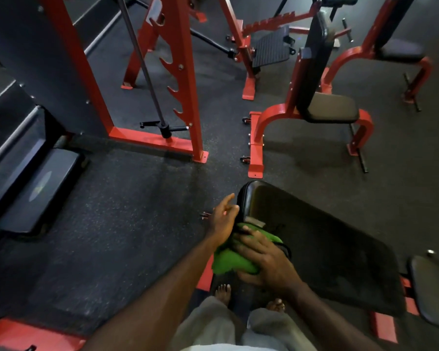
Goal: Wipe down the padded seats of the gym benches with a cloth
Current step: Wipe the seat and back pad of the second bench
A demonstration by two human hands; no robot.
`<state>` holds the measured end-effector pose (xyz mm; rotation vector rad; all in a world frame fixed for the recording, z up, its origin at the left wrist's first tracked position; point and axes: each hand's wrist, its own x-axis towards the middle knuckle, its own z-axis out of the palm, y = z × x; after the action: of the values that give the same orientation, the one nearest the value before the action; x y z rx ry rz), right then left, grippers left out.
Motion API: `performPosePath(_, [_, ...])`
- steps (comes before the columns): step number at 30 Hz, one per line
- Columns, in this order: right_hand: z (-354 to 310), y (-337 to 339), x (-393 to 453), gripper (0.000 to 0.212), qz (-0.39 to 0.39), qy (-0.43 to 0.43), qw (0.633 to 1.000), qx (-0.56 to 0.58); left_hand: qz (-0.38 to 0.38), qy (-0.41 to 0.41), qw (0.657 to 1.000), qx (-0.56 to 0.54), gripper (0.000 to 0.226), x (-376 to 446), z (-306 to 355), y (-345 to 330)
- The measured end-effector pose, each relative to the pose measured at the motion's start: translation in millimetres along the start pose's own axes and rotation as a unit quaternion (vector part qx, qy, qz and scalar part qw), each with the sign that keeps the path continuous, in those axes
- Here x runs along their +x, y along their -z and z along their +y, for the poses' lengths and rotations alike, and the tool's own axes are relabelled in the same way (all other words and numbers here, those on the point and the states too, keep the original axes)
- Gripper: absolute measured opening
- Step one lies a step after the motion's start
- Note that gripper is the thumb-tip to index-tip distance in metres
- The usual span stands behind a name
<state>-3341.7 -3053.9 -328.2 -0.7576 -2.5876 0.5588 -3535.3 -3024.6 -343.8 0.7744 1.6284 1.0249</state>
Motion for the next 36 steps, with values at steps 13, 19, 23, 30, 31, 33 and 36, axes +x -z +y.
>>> performPosePath(13, [-13.4,-7.5,-34.0,0.065,0.080,-0.209,0.972,0.073,-0.126,-0.228,0.891,0.371,0.075,3.9,31.4,-1.5])
performPosePath(19, [12.2,-0.8,-50.2,0.066,0.049,-0.157,0.985,0.053,-0.102,-0.225,0.903,0.351,0.069,8.6,39.6,2.8])
performPosePath(23, [-4.1,-12.2,-32.8,0.063,0.161,-0.297,0.938,0.080,-0.013,-0.199,0.929,0.312,0.063,12.9,31.9,3.0])
performPosePath(30, [2.2,-17.8,-64.4,0.071,0.126,-0.283,0.950,0.023,-0.038,-0.297,0.856,0.421,0.073,-11.2,19.5,-8.9])
performPosePath(31, [-3.1,-24.4,-58.9,0.070,0.159,-0.331,0.930,0.032,-0.058,-0.315,0.837,0.443,0.073,-15.7,17.9,-12.7])
performPosePath(33, [-15.9,-34.3,-41.2,0.067,0.191,-0.362,0.910,0.057,-0.089,-0.331,0.819,0.461,0.074,-22.0,14.6,-14.8])
performPosePath(36, [-5.5,-28.9,-57.5,0.064,0.157,-0.264,0.951,0.043,-0.086,-0.326,0.814,0.473,0.067,-25.7,11.1,-14.6])
